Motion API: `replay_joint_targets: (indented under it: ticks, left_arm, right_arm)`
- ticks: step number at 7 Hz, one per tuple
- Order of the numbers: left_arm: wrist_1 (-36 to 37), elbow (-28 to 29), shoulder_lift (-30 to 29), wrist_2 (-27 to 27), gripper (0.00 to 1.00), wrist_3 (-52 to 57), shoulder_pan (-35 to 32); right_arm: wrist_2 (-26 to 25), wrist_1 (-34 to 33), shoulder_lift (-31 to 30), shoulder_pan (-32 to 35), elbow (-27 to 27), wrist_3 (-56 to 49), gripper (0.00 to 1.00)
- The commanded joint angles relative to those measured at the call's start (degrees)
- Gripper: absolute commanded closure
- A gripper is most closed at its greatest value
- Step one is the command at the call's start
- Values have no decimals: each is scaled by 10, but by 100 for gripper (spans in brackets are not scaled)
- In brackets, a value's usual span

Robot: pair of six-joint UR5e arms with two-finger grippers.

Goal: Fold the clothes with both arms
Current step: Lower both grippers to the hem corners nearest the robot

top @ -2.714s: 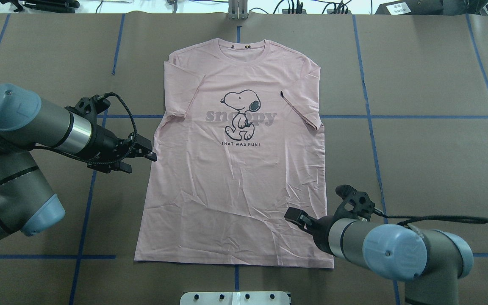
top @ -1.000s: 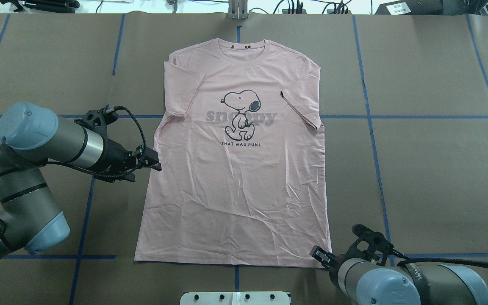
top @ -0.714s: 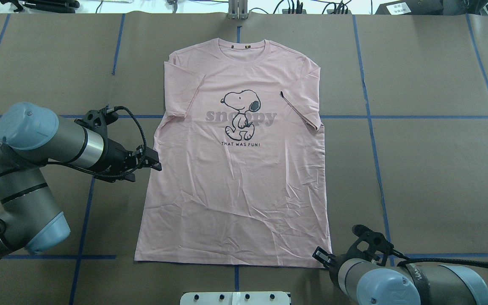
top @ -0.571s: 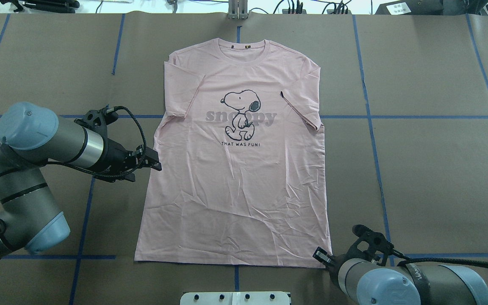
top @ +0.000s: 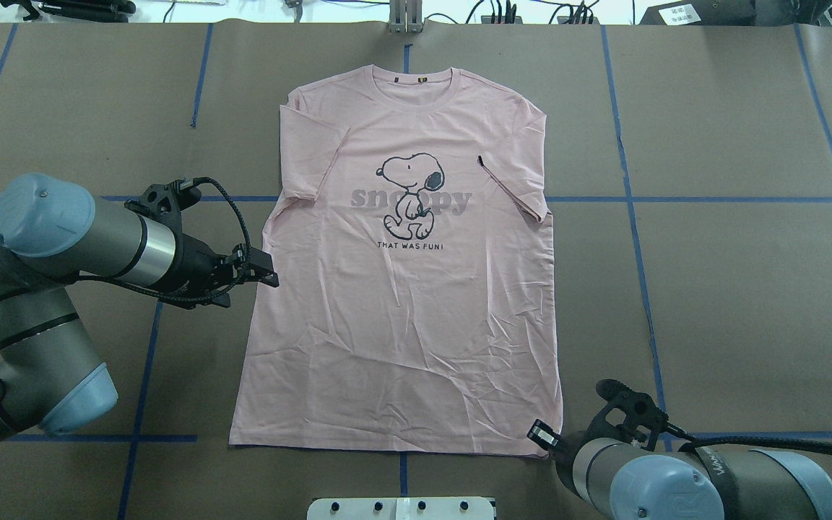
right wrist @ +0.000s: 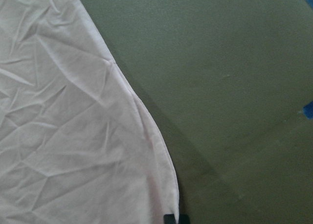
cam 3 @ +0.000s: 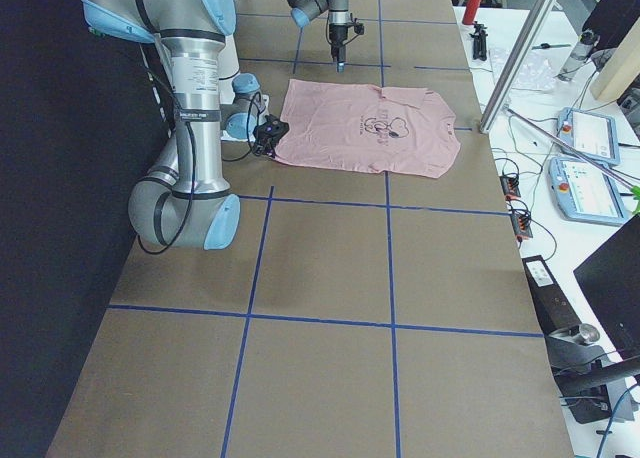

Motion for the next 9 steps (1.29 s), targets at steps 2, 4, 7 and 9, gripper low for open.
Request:
replay_joint_targets:
  ticks: [2,4,7,9]
  left_arm:
    - [77,-73,3,151,9,-74,85]
    - [89,-118,62,197,9,-132,147]
    - [257,-170,84,259,10,-170,244]
    - [256,-169,91,259,13,-183,253]
  right_arm:
    - [-2,0,-6,10,30,1,100]
    - [-1,1,-2,8,32,1,100]
    - [1,1,-3,8,32,0,100]
    - [1,1,-5,8,32,0,100]
